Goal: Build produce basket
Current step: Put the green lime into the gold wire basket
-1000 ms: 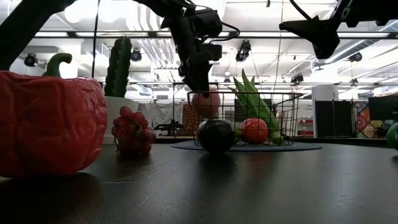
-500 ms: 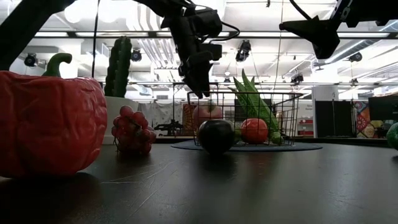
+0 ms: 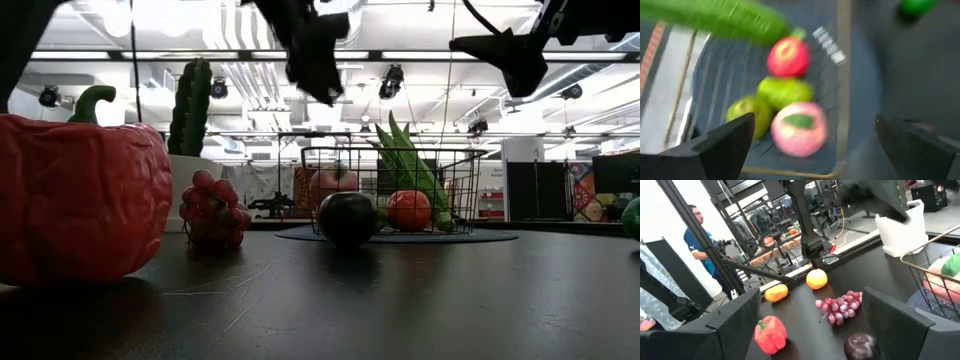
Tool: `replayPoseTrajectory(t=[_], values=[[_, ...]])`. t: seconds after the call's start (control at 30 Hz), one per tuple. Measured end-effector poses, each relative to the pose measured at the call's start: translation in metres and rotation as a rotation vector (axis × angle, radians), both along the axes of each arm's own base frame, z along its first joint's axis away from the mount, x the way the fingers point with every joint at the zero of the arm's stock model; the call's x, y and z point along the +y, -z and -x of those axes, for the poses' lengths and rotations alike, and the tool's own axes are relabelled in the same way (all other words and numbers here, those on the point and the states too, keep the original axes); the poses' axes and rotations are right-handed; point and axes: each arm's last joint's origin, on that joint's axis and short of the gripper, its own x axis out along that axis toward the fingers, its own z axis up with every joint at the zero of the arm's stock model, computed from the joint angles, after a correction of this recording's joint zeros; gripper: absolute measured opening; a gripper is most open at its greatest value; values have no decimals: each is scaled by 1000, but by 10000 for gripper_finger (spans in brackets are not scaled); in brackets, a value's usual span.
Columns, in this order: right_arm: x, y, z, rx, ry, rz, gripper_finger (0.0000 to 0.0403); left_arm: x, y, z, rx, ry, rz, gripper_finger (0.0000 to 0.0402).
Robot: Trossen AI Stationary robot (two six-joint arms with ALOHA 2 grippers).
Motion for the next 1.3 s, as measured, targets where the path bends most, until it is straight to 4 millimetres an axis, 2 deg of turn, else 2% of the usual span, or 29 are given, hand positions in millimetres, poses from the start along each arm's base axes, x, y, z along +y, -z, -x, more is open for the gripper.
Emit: replayPoseTrajectory(t=[0.13, 0.33, 0.53, 0.7, 0.83, 0.97, 1.07, 1.3], values=[[2, -2, -3, 50, -13, 11, 329, -27, -21, 0, -124, 108, 15, 393], [7, -9, -11, 263, -2, -2, 329, -82, -31, -10, -229, 253, -5, 393], [4, -17, -4, 626, 26, 56, 329, -132, -25, -17, -286, 348, -105, 393], [-1, -23, 12, 917, -12, 84, 329, -160, -16, -12, -330, 368, -172, 393], [-6, -20, 21, 1032, 36, 60, 329, -170, -4, -8, -374, 398, -204, 393], [-3, -11, 21, 1129, -3, 25, 329, -170, 6, 1, -446, 415, -239, 393], [2, -4, 17, 1204, -79, 12, 329, -166, 7, 9, -525, 402, -249, 393], [9, 19, 16, 1452, -293, 142, 329, -161, 7, 35, -662, 377, -255, 393]])
